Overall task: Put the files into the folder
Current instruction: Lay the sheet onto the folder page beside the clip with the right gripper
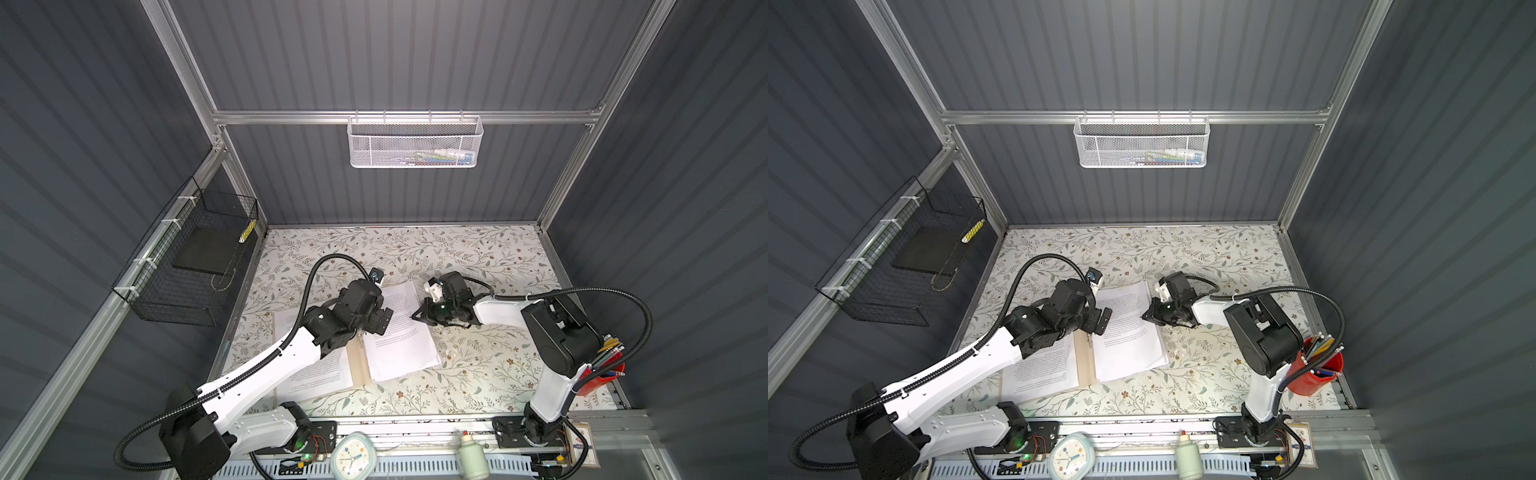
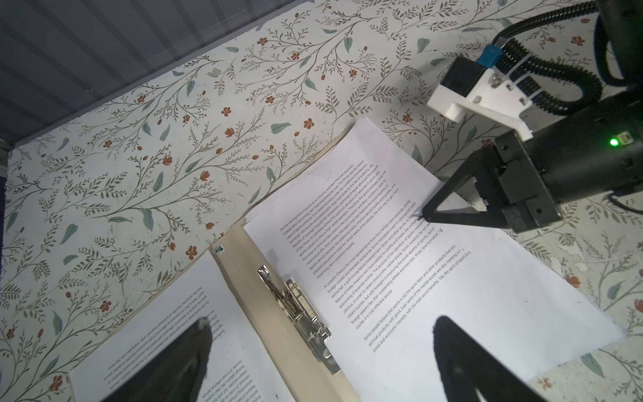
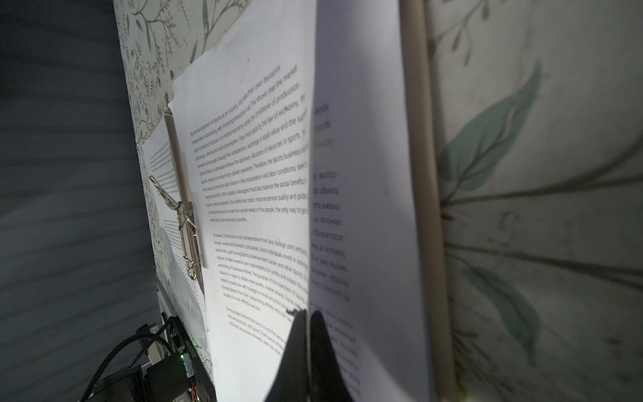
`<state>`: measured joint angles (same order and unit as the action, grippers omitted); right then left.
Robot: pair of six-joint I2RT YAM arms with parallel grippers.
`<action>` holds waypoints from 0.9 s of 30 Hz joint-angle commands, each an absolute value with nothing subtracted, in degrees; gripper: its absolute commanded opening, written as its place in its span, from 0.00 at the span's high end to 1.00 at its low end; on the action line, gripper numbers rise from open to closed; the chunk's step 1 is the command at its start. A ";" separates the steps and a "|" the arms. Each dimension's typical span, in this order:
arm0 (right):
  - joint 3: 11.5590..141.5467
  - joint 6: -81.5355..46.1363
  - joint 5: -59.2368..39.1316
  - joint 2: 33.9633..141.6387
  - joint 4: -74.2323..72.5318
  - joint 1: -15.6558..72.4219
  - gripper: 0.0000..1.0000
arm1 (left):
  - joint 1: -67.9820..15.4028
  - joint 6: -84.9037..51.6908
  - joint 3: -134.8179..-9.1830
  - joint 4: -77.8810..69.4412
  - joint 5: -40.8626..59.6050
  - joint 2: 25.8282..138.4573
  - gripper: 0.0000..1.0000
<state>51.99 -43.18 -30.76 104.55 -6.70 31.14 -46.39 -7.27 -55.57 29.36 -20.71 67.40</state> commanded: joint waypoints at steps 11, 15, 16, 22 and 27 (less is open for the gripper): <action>50.86 -45.26 -27.88 103.10 -7.21 31.23 1.00 | -46.05 -8.28 -55.18 29.89 -19.26 67.91 0.00; 50.98 -44.92 -28.60 103.45 -7.38 31.32 1.00 | -46.04 -8.26 -55.17 29.92 -19.24 68.00 0.00; 51.02 -44.68 -28.72 103.40 -7.34 31.30 1.00 | -45.98 -8.26 -55.17 29.89 -19.30 67.98 0.00; 51.51 -44.03 -29.43 103.79 -7.08 31.45 1.00 | -46.03 -8.26 -55.20 29.80 -18.99 68.20 0.00; 51.93 -44.12 -29.88 104.49 -7.38 32.05 1.00 | -46.04 -8.33 -55.31 29.80 -18.80 68.59 0.00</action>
